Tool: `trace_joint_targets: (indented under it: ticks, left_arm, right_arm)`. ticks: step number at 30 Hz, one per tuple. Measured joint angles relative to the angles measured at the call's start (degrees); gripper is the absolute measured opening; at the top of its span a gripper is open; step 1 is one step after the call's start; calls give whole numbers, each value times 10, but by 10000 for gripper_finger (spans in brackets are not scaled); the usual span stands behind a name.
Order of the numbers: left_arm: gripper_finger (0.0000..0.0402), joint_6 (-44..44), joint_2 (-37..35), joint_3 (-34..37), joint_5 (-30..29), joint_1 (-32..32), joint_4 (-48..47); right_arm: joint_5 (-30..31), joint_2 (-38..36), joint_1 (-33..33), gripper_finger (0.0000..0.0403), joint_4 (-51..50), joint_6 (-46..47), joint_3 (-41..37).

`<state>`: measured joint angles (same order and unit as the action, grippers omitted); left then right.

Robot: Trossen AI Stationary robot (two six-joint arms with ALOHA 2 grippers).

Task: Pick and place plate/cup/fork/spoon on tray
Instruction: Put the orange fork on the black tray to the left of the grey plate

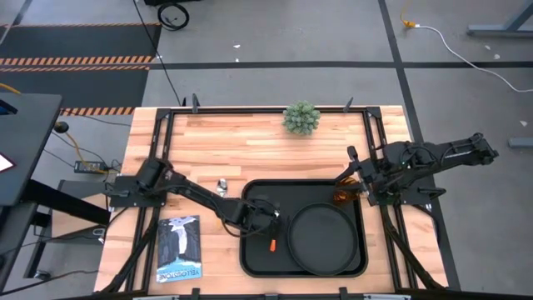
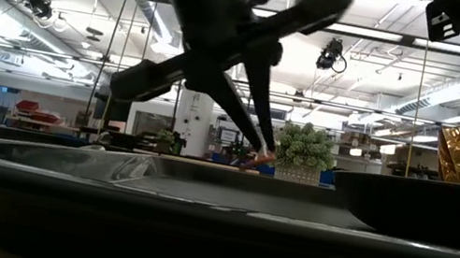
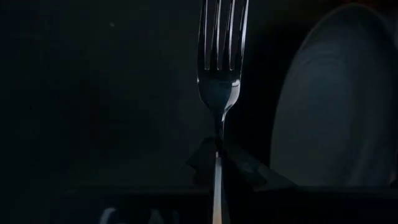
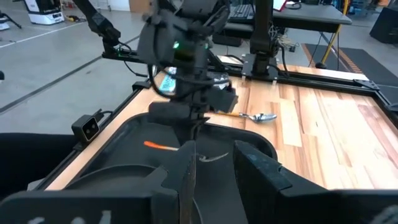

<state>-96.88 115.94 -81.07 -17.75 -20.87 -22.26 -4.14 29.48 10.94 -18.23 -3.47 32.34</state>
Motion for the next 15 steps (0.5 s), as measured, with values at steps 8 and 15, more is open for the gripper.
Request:
trace_joint_targets:
  ticks: [8,15]
  left_arm:
    - [20,5,75,-111,32,0,-125]
    - [20,6,110,-142,53,2,-128]
  right_arm:
    - [0,-4,0,114,0,3,0]
    - [0,-4,0,114,0,3,0]
